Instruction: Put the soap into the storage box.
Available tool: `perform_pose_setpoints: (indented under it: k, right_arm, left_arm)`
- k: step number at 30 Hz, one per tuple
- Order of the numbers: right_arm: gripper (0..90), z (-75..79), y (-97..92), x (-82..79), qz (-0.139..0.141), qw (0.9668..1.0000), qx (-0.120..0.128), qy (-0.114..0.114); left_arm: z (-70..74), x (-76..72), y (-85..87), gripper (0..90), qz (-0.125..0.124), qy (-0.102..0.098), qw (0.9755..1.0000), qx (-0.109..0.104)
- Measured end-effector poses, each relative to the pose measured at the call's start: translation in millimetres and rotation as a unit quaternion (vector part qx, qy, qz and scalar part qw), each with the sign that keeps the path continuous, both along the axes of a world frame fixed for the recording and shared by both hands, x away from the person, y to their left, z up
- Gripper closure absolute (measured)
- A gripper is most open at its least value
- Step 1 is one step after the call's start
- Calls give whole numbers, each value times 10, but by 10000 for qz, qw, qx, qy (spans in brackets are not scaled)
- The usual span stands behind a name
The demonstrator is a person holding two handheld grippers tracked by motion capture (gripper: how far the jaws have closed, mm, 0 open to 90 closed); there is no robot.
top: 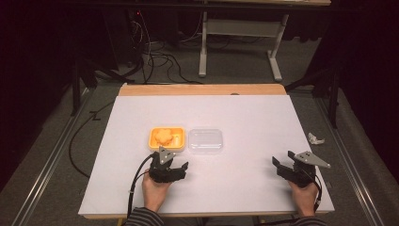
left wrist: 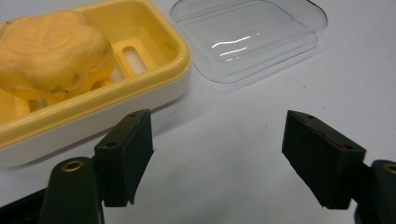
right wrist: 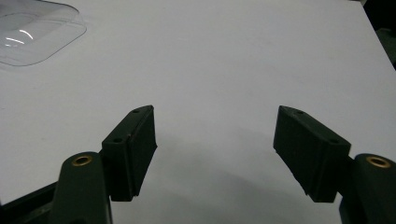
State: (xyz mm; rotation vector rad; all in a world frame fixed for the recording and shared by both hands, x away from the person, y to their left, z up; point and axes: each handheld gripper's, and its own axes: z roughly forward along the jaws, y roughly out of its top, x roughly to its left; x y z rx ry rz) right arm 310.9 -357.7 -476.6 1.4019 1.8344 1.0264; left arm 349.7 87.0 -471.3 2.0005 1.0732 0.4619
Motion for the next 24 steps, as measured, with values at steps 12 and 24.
perform_pose_setpoints:
  k: [12, 24]
  right_arm:
    - [302, 1, -2, 0, -9, 10000, 3, 12]
    - [302, 0, -8, 1, 9, 10000, 10, -10]
  left_arm:
    - [-65, 60, -39, 254, 12, 32, 9999, 113]
    - [-128, 91, -88, 254, 52, -3, 9998, 186]
